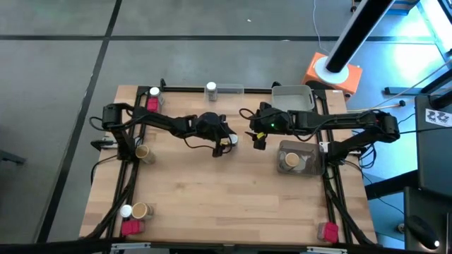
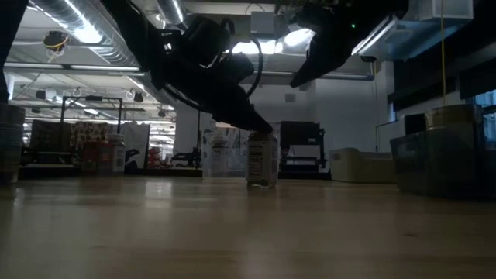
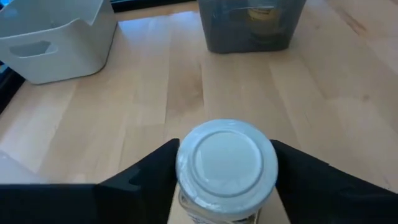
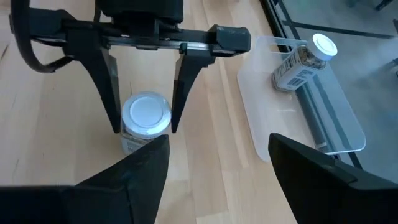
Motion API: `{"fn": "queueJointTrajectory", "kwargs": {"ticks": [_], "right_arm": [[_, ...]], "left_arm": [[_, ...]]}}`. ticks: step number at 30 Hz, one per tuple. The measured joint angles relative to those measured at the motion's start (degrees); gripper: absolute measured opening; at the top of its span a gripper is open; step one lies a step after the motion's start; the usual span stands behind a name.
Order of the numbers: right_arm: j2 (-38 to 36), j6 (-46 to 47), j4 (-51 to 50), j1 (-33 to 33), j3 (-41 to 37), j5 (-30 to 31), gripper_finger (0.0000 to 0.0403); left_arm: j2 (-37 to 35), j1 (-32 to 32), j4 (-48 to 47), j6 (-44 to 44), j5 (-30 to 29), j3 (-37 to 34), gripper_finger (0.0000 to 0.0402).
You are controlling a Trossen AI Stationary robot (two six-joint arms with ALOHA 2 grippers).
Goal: Sort spices by type
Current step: Put the bottom right white seasoning bottle into the transparent bin
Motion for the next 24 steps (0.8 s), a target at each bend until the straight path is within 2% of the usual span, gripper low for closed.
{"fn": "queueJointTrajectory", "kwargs": {"ticks": [3, 11, 16, 24], "right_arm": [[0.0, 0.0, -0.1, 0.0, 0.0, 0.0, 0.0275], [0.0, 0.0, -0.1, 0.0, 0.0, 0.0, 0.0275], [0.0, -0.1, -0.5, 0.0, 0.0, 0.0, 0.0275], [0.0, -0.2, -0.6, 0.0, 0.0, 0.5, 0.0275]], "left_arm": [[0.0, 0.0, 0.0, 0.5, 0.0, 0.0, 0.0193], [0.0, 0.0, -0.1, 0.1, -0.1, 0.0, 0.0193], [-1.6, -0.5, -1.2, -0.1, -3.6, 0.0, 0.0199], [-9.4, -0.7, -4.3, 0.3, -10.0, 0.0, 0.0198]]}}
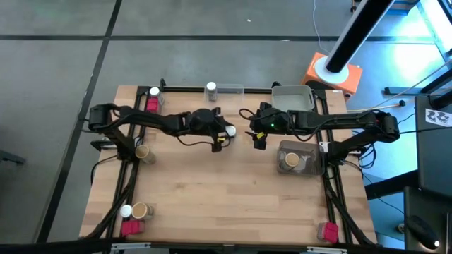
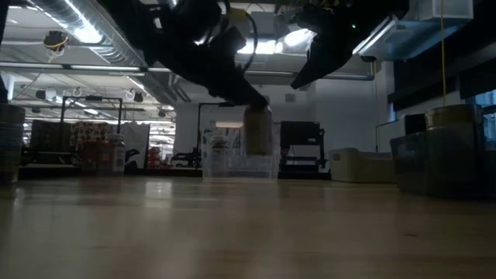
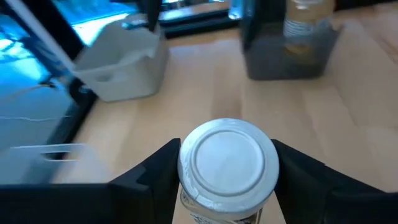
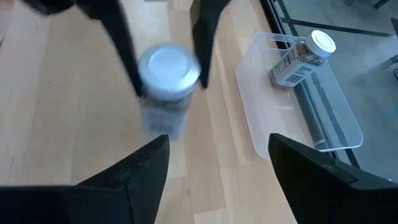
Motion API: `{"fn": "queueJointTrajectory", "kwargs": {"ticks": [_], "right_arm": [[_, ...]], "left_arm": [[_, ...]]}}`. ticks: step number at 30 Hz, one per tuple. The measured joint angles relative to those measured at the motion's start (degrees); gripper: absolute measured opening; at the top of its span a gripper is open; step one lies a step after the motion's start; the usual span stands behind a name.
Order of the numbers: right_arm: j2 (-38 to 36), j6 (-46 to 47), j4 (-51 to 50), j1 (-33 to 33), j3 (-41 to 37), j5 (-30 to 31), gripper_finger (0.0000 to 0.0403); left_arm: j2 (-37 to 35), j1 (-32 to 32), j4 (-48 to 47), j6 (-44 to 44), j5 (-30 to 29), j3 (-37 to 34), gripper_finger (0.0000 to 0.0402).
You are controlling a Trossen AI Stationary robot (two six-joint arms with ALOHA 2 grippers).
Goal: Sort spices by type
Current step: Put the bottom right white seasoning bottle into the transparent bin
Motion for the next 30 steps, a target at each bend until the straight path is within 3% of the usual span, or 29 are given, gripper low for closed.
{"fn": "queueJointTrajectory", "kwargs": {"ticks": [7, 18, 30], "right_arm": [[0.0, 0.0, 0.1, 0.0, 0.0, 0.0, 0.0275], [0.0, 0.0, 0.4, 0.0, 0.0, 0.1, 0.0275], [0.0, -0.5, 1.2, 0.0, 0.0, 0.0, 0.0275]], "left_arm": [[-6.6, 2.7, -1.1, 4.1, -5.9, 0.0, 0.0197], [-9.5, 13.4, -2.6, 7.4, -6.0, 0.0, 0.0197], [-5.7, 23.9, -3.5, 6.7, 4.7, 0.0, 0.0198]]}}
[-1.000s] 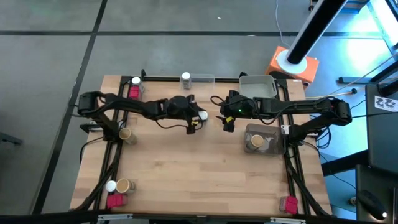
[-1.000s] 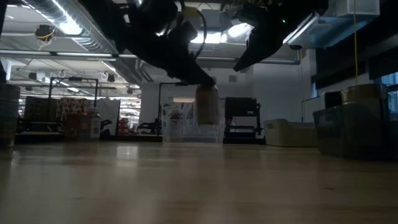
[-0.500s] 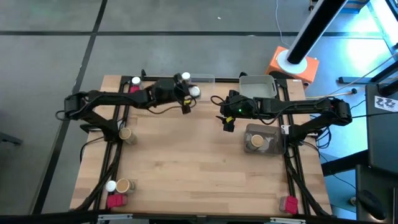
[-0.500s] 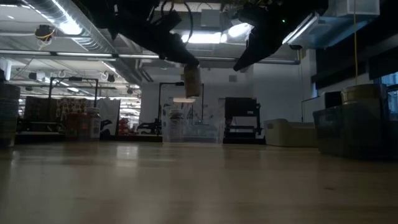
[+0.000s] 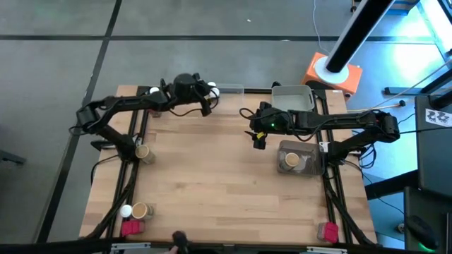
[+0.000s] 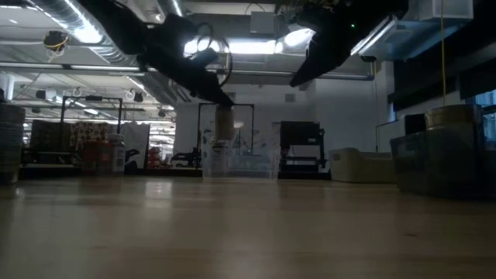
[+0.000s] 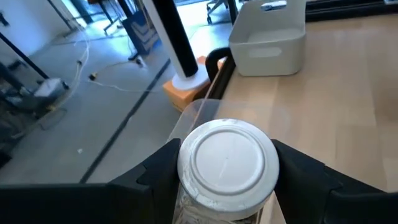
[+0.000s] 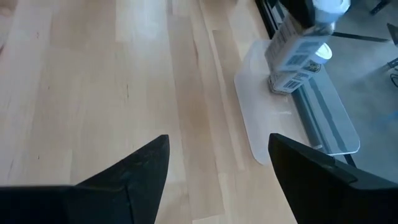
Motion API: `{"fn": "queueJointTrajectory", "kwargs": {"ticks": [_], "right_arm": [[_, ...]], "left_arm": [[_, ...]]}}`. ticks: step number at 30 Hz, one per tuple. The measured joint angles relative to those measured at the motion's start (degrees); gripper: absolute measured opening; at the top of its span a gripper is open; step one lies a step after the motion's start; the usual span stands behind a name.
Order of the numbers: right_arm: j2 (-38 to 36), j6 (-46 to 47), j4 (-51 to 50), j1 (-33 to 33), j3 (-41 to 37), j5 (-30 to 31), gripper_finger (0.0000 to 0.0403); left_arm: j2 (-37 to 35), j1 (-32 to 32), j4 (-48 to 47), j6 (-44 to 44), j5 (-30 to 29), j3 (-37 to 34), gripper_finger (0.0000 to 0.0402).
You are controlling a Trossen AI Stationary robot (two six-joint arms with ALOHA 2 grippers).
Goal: Sort spices by type
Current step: Put the bottom right white seasoning bottle into the transparent bin
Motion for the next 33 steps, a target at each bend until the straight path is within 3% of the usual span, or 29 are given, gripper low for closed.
{"fn": "queueJointTrajectory", "kwargs": {"ticks": [12, 33], "right_arm": [[0.0, -0.6, 0.6, 0.0, 0.0, -0.1, 0.0275], [0.0, -0.7, 1.0, 0.0, 0.0, -0.2, 0.0275]], "left_arm": [[6.4, 2.9, 0.2, -0.6, 1.5, 0.0, 0.0200], [11.2, 3.4, 0.2, -1.5, 1.4, 0.1, 0.0216]]}}
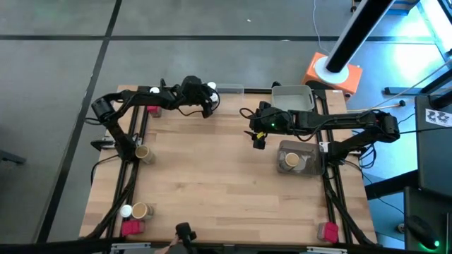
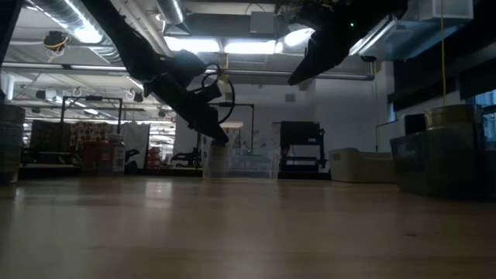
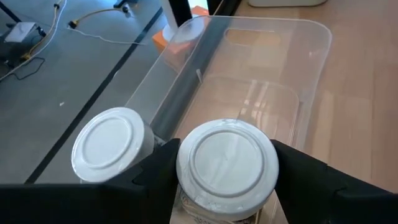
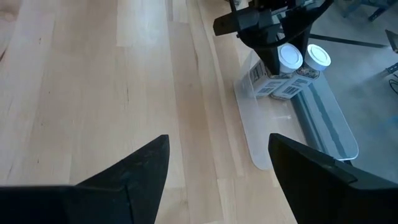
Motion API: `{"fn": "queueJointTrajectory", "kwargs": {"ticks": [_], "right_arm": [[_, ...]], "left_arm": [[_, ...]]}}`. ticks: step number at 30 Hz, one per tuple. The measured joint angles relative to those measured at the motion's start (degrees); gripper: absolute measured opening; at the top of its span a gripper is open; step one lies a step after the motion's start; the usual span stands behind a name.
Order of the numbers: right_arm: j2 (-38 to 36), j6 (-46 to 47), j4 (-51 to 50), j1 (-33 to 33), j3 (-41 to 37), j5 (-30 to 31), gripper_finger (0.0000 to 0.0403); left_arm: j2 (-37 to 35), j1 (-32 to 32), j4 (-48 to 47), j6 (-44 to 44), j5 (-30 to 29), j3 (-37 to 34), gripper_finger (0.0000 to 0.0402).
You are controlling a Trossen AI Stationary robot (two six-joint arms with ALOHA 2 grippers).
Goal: Sort spices by type
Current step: Put the bottom right white seasoning bottle into the transparent bin, then put the top left red seasoning can into the gray bin
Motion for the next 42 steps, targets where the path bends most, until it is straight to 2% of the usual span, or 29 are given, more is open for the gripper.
{"fn": "queueJointTrajectory", "kwargs": {"ticks": [10, 19, 26, 31, 38, 42], "right_arm": [[0.1, 0.0, 0.0, 0.0, 0.0, 0.0, 0.0275], [0.2, -0.2, 0.1, 0.0, 0.0, 0.0, 0.0275], [0.2, -0.2, 0.2, 0.0, 0.0, 0.0, 0.0275], [0.2, -0.2, 0.2, 0.0, 0.0, 0.0, 0.0275], [0.2, -0.2, 0.2, 0.0, 0.0, 0.0, 0.0275], [0.3, -0.2, 0.2, 0.0, 0.0, 0.0, 0.0275]], "left_arm": [[-1.7, 0.0, -1.7, -0.1, -1.0, -0.1, 0.0267], [-13.3, -1.4, -8.0, -1.4, -1.2, -0.1, 0.0278], [-22.2, -7.9, -17.1, -3.4, -1.6, -0.1, 0.0278], [-26.0, -14.1, -25.0, -5.7, -6.0, -0.1, 0.0279], [-28.8, -21.0, -36.1, -11.9, -17.1, -0.1, 0.0279], [-29.0, -23.8, -41.8, -17.4, -19.7, -0.1, 0.0279]]}}
